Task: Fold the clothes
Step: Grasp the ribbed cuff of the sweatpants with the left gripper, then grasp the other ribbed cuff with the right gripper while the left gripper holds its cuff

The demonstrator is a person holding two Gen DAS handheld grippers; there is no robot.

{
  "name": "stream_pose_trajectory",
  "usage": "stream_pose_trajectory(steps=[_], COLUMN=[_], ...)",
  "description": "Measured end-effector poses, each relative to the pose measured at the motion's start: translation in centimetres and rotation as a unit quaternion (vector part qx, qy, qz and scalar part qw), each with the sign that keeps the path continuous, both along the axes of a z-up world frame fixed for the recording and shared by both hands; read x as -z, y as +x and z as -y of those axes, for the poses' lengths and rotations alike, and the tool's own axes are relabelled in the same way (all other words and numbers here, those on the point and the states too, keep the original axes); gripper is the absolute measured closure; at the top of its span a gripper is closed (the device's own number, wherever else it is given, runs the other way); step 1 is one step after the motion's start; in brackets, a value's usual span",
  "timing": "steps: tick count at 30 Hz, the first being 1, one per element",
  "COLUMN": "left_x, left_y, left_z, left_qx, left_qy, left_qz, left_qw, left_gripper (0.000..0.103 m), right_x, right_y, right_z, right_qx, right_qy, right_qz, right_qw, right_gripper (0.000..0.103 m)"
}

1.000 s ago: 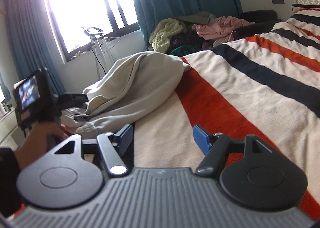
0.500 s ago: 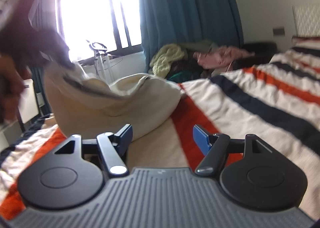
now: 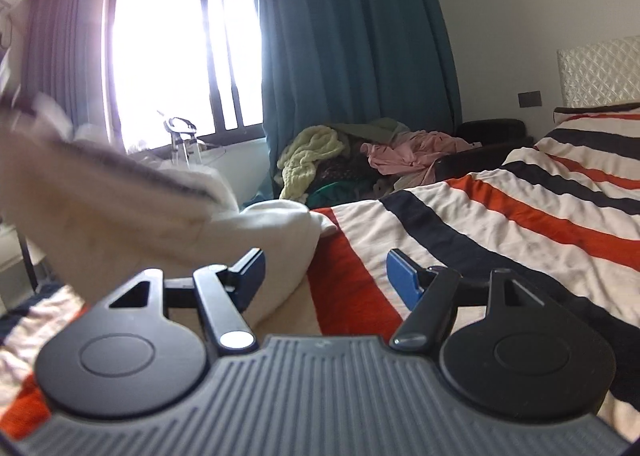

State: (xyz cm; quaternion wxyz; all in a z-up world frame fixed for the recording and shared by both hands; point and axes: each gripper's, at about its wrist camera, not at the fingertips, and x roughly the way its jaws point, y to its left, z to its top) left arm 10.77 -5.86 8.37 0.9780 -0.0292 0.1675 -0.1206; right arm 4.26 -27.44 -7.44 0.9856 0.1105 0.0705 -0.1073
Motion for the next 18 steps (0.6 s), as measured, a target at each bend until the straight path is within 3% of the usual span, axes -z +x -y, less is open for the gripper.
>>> stream_pose_trajectory(steps=[10, 13, 15, 18], left_x=[8.1, 9.3, 10.0, 10.7], left_y=[-1.4, -0.8, -0.1, 1.5], left_z=[-10.2, -11.4, -11.7, -11.3], left_qx=[-0.055, -0.056, -0.056, -0.056], left_qy=[-0.044, -0.043, -0.042, -0.039], left_qz=[-0.044, -0.050, -0.054, -0.065], left_qw=[0.9966, 0.9963, 0.9961, 0.9956], left_gripper=[0.092, 0.092, 0.092, 0.091], right_x=[0.7, 1.5, 2.1, 3.0], right_y=[0.5, 1.3, 2.1, 3.4], right_z=[-3.3, -4.6, -5.2, -6.0], right_qx=[-0.051, -0.076, -0.097, -0.128], right_qy=[-0.052, -0.060, -0.048, -0.029], right_qz=[-0.033, -0.048, -0.061, -0.080], right_qw=[0.997, 0.994, 0.992, 0.988], right_gripper=[0.030, 0.029, 0.017, 0.016])
